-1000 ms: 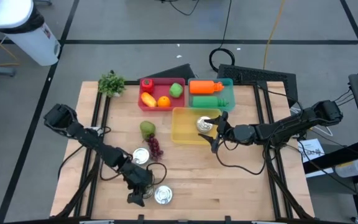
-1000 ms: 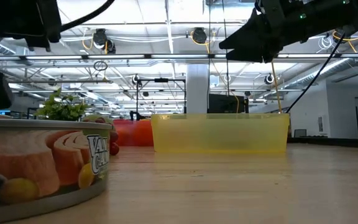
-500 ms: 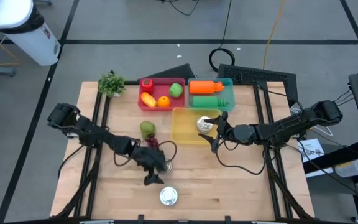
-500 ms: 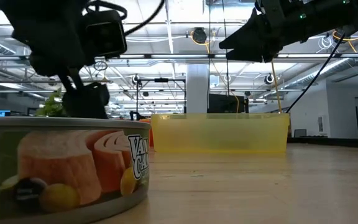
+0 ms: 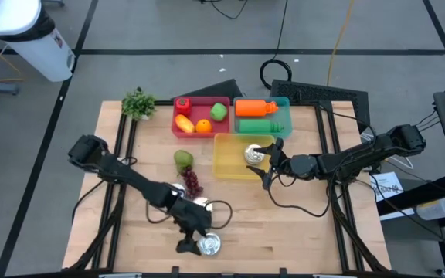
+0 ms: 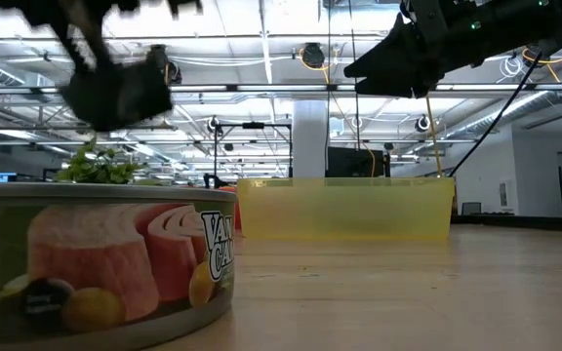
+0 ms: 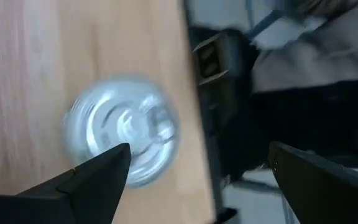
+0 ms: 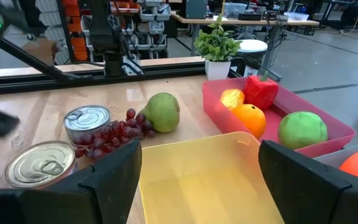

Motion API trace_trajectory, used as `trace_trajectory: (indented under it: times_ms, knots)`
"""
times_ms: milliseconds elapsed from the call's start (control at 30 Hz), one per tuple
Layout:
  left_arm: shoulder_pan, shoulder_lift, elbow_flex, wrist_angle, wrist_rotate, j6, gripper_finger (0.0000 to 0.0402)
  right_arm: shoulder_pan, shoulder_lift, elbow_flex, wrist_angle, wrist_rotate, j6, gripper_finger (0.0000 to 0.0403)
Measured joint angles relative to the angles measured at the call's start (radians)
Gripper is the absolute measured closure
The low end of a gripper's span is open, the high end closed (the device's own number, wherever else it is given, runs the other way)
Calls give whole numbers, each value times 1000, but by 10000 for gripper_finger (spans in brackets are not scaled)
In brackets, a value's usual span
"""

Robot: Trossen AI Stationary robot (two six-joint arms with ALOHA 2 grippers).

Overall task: Pick & Place Food Item
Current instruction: Adjust the tuna cans

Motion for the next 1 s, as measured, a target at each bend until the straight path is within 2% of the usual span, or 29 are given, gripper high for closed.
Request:
trace_trajectory:
  times_ms: [100,233,300,600,833,1000]
  knots:
    - [9,76,3,-5,46,4,11,0,0,0,0,0,0,94]
    - [39,96,7,3,124,28,11,0,0,0,0,0,0,94]
    - [56,90,7,-21,115,42,11,0,0,0,0,0,0,94]
    - [120,3,8,-312,-117,148,11,0,0,0,0,0,0,94]
    - [152,-98,5,-476,-365,162,11,0,0,0,-1,0,0,94]
    - [154,-157,5,-515,-399,76,11,0,0,0,-1,-1,0,94]
